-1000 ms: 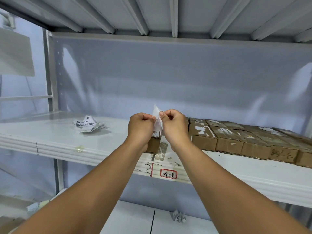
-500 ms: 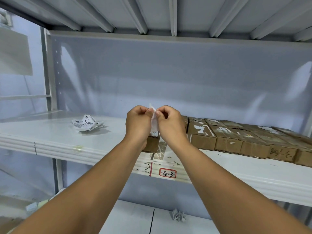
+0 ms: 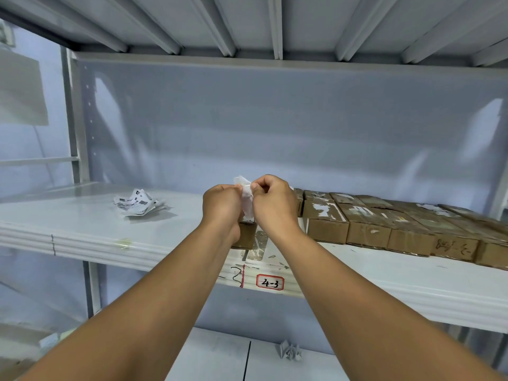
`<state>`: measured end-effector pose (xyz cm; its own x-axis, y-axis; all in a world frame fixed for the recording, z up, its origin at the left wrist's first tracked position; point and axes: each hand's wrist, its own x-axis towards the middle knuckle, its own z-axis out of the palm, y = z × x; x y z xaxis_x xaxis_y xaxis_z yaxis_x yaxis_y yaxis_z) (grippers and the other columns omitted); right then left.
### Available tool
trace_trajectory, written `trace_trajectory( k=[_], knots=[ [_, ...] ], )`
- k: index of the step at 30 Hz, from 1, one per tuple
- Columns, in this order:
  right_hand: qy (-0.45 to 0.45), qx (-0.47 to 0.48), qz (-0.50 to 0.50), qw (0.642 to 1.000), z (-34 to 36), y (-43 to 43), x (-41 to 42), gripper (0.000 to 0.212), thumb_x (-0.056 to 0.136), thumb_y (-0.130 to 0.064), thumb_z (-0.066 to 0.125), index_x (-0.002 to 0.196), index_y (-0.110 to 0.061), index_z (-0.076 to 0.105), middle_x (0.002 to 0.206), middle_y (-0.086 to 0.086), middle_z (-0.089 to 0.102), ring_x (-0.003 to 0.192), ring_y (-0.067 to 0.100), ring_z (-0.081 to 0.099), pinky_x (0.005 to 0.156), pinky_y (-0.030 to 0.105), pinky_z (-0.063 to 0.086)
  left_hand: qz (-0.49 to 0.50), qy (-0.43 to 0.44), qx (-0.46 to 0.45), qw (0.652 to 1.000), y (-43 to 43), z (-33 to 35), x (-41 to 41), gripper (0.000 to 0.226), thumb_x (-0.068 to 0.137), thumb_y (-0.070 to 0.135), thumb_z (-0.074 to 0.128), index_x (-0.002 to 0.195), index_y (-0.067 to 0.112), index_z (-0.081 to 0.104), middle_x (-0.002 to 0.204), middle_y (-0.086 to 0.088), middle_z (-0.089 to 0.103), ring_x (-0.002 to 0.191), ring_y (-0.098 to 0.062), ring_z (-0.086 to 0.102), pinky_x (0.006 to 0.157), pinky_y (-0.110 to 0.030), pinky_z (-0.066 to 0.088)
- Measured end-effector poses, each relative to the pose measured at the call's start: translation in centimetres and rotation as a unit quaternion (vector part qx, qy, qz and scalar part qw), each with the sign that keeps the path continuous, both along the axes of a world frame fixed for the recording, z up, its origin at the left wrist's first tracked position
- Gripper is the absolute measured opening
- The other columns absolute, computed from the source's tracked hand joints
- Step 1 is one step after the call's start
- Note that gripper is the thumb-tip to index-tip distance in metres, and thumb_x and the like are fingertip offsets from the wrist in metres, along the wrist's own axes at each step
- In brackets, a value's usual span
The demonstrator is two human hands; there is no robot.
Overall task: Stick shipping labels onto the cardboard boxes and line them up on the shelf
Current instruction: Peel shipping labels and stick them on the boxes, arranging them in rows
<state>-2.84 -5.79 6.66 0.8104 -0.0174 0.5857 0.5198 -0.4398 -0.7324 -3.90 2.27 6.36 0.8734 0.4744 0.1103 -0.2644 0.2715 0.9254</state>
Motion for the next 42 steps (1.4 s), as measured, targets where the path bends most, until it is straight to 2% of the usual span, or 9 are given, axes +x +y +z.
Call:
trace_trajectory(
  k=[6,10,12,15,21,25,30,38,42],
  knots=[
    [-0.066,0.008,0.049,0.997,0.0,0.3,-0.5,0.017,0.095,-0.017,0.048,0.093,-0.019,0.065,0.082,-0.006,0.065,0.076,0.01,0.058,0.059,0.012,0.038,0.072,-0.084,0.061,0.992,-0.7,0.2,-0.8,0.021,0.087,0.019,0.056,0.067,0.016,0.057,0.063,0.001,0.058,0.06,-0.017,0.054,0.056,-0.025,0.04],
    [-0.049,0.028,0.073,0.996,0.0,0.1,-0.3,0.031,0.098,-0.019,0.043,0.071,-0.008,0.054,0.06,0.0,0.047,0.058,0.015,0.04,0.054,0.027,0.031,0.095,-0.096,0.099,0.986,-0.3,0.2,-0.4,0.02,0.089,0.016,0.058,0.069,0.016,0.061,0.069,0.0,0.061,0.066,-0.019,0.056,0.062,-0.028,0.044],
    [-0.006,0.056,0.095,0.994,-0.2,0.0,-0.4,0.045,0.099,-0.035,0.041,0.063,-0.009,0.047,0.051,-0.005,0.044,0.055,0.016,0.042,0.054,0.03,0.031,0.097,-0.093,0.122,0.983,-0.3,0.5,-0.3,0.018,0.089,0.016,0.059,0.071,0.015,0.062,0.071,-0.001,0.063,0.067,-0.018,0.058,0.066,-0.03,0.048],
    [0.035,0.093,0.112,0.989,-0.2,-0.1,-0.4,0.058,0.094,-0.054,0.043,0.074,-0.002,0.058,0.061,0.002,0.055,0.063,0.021,0.055,0.061,0.032,0.043,0.099,-0.096,0.172,0.975,-0.3,0.6,-0.3,0.018,0.09,0.017,0.058,0.072,0.016,0.062,0.072,-0.001,0.065,0.069,-0.02,0.061,0.069,-0.033,0.05],
    [0.015,0.151,0.096,0.984,0.5,-0.1,0.1,0.022,0.091,-0.029,0.06,0.08,-0.01,0.067,0.073,-0.001,0.063,0.074,0.015,0.059,0.072,0.033,0.049,0.085,-0.109,0.206,0.969,-0.5,0.2,-0.3,0.016,0.09,0.018,0.058,0.074,0.018,0.062,0.08,-0.005,0.068,0.082,-0.025,0.066,0.077,-0.039,0.054],
    [0.025,0.157,0.063,0.985,0.6,0.0,0.1,0.021,0.093,-0.024,0.057,0.075,-0.013,0.059,0.068,-0.003,0.059,0.07,0.017,0.057,0.07,0.033,0.048,0.054,-0.094,0.169,0.98,-1.3,0.3,-0.3,0.012,0.094,0.015,0.052,0.084,0.011,0.059,0.086,-0.008,0.066,0.08,-0.024,0.063,0.071,-0.034,0.052],
    [0.03,0.146,0.047,0.988,0.5,-0.4,0.2,0.022,0.095,-0.026,0.055,0.078,-0.011,0.059,0.063,-0.005,0.051,0.061,0.013,0.046,0.059,0.026,0.036,0.025,-0.065,0.105,0.992,-1.6,0.3,-0.2,0.018,0.094,0.011,0.048,0.078,0.015,0.052,0.083,-0.005,0.058,0.072,-0.021,0.055,0.056,-0.025,0.042],
    [0.016,0.143,-0.01,0.99,0.6,0.0,0.1,0.023,0.096,-0.026,0.051,0.082,-0.01,0.058,0.077,0.002,0.058,0.073,0.02,0.051,0.061,0.028,0.037,0.043,-0.027,0.066,0.997,-1.9,-0.1,0.0,0.008,0.086,0.014,0.046,0.085,0.016,0.053,0.086,-0.006,0.061,0.076,-0.027,0.056,0.07,-0.039,0.046],
    [-0.007,0.127,-0.037,0.991,0.5,0.1,-0.3,0.021,0.098,-0.026,0.048,0.083,-0.012,0.053,0.079,0.0,0.056,0.074,0.018,0.049,0.057,0.028,0.029,0.097,-0.021,0.127,0.987,-2.2,-0.6,-0.3,0.009,0.092,0.019,0.038,0.092,0.015,0.046,0.075,0.002,0.053,0.067,-0.018,0.051,0.069,-0.034,0.043]
  ],
)
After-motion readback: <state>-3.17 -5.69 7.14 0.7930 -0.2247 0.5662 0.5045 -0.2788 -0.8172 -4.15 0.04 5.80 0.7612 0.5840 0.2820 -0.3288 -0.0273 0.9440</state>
